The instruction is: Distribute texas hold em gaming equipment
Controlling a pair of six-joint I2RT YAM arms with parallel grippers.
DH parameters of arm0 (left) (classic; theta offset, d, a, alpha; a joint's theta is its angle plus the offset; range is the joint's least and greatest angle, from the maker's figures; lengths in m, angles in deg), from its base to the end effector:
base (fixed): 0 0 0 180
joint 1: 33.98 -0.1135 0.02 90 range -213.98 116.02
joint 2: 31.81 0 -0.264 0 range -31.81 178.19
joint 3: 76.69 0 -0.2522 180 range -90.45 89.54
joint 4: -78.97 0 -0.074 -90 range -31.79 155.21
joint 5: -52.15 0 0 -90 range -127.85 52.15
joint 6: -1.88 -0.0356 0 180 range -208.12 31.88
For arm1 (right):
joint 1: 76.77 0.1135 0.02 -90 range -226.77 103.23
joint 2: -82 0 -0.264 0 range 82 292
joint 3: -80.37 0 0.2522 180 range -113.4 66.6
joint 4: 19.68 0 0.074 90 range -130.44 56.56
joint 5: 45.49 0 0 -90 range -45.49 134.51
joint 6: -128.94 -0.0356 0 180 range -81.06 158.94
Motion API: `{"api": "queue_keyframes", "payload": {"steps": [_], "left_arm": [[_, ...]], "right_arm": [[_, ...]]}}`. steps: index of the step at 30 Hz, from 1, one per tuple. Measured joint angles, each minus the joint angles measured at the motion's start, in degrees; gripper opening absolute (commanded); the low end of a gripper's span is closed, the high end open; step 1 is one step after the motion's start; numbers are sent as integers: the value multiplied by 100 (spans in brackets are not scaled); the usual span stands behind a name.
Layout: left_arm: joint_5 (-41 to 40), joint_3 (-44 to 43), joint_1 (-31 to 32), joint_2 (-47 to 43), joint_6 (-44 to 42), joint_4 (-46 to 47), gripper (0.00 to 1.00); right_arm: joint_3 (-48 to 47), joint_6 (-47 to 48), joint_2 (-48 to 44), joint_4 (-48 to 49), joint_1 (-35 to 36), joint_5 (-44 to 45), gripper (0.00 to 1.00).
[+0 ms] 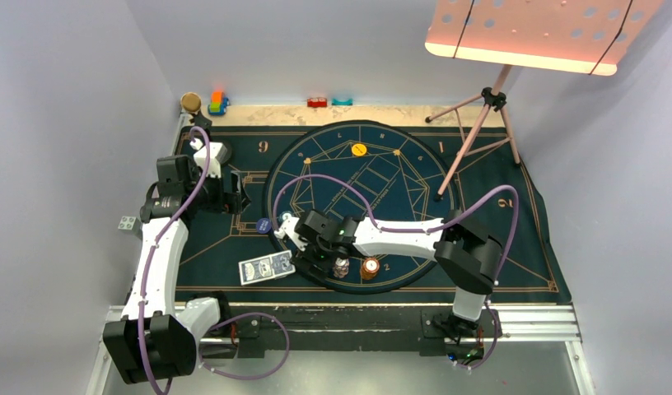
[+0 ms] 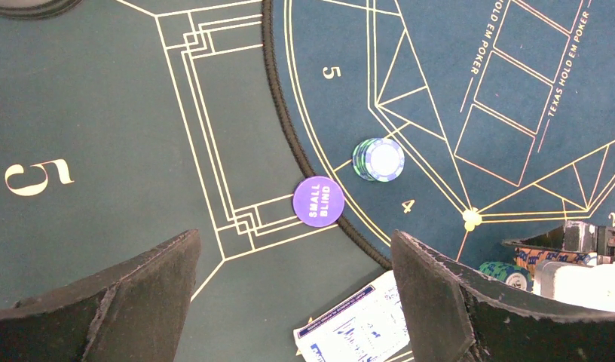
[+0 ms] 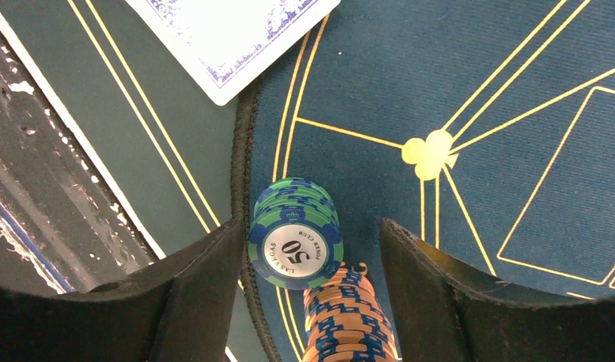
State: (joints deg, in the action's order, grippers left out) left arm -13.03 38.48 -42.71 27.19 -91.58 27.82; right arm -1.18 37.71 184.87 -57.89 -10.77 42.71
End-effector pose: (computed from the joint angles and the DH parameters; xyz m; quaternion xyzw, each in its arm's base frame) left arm 0.2095 0.0171 0.2898 0.0401 0.9061 -0.1582 0.3902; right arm 0.1492 0.3378 0.1847 -0.5202 0.8125 0.1581 0.2104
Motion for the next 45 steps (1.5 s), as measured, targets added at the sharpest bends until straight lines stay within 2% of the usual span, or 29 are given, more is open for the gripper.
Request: {"api": "queue_keyframes", "payload": {"steps": [10, 13, 17, 26, 31, 37, 45], "left_arm": [[0, 0, 0, 0, 0, 0, 100], [0, 0, 0, 0, 0, 0, 100], [0, 0, 0, 0, 0, 0, 100], [0, 0, 0, 0, 0, 0, 100], [0, 0, 0, 0, 0, 0, 100], [0, 0, 0, 0, 0, 0, 100], [0, 0, 0, 0, -2, 0, 100]], "right_arm": [[76, 20, 0, 7, 0, -87, 45], [76, 20, 0, 7, 0, -90, 35], [76, 22, 0, 7, 0, -107, 28], [-33, 17, -70, -74, -31, -83, 0], [-385, -35, -186, -85, -343, -85, 0], [-1104, -267, -188, -81, -1408, 225, 0], [-2426, -745, 785, -103, -2785, 1082, 0]]}}
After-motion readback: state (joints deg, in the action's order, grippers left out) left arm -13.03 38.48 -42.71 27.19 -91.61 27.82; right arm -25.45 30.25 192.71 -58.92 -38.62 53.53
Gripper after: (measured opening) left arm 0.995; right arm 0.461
